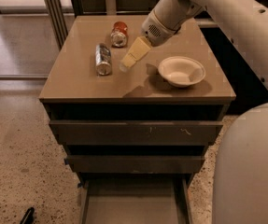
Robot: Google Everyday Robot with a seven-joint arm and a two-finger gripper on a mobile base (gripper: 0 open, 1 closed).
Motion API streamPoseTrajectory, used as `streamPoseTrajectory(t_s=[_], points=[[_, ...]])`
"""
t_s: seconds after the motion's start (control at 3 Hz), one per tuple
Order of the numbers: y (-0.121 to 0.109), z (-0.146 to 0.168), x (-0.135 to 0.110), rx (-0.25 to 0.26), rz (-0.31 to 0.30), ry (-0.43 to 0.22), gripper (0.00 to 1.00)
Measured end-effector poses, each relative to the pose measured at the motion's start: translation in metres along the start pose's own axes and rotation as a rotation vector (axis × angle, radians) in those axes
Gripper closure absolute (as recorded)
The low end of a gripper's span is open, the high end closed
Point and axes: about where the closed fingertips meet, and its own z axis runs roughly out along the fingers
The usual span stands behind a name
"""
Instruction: Place redbull can into bottom drawer
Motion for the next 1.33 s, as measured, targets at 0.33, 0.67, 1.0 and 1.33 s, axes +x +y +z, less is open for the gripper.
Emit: streamPoseTrajectory(t_s=[0.33, 0.67, 1.0, 1.33], points=[[-0.012, 0.01, -0.02, 0.007, 0.133, -0.017, 0.0], [-0.018, 0.011, -0.042, 0.041, 0.258, 0.019, 0.0], [-0.021, 0.015, -0.06, 0.088, 0.389, 0.075, 0.0], [-0.022, 0.017, -0.062, 0.091, 0.433, 0.074, 0.0]])
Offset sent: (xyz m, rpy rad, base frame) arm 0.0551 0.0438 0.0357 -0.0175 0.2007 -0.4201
